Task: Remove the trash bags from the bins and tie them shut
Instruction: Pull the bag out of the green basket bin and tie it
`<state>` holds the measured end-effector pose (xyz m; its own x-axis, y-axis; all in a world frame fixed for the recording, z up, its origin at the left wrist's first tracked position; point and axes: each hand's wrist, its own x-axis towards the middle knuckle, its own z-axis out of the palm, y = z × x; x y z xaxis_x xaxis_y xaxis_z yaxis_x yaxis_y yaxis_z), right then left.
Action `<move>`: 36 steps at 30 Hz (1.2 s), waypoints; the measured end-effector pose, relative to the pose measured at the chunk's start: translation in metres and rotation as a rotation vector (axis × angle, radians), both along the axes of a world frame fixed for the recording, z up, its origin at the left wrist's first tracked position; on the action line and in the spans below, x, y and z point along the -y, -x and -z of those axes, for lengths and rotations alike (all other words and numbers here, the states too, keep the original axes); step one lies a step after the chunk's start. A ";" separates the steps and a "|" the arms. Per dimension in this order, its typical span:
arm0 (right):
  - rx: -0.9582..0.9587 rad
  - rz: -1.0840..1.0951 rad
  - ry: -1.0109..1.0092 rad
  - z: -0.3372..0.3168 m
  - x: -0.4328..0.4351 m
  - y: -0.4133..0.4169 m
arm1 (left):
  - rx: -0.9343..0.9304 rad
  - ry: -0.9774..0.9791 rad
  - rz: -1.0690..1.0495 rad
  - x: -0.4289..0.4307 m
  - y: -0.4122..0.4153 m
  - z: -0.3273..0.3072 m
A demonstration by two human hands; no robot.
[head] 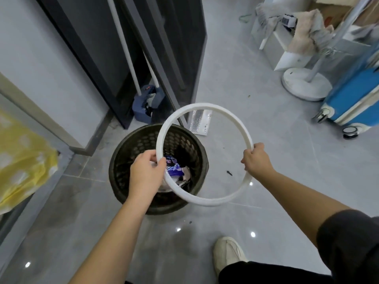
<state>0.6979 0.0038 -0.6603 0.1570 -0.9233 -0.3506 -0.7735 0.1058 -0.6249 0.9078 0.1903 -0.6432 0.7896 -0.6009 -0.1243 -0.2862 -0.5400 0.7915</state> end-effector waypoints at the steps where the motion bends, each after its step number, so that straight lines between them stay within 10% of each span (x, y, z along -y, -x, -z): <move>1: -0.006 0.039 -0.002 0.000 0.005 0.010 | -0.001 -0.022 0.042 0.009 0.008 -0.001; 10: -0.230 0.278 -0.152 0.025 0.045 0.108 | 0.088 -0.226 0.356 0.072 0.107 0.024; 20: -0.428 0.102 -0.230 0.099 0.040 0.143 | -0.300 -0.505 0.263 0.086 0.142 0.131; 36: -0.239 0.188 -0.194 0.225 0.022 0.130 | -0.387 -0.535 0.136 0.110 0.126 0.232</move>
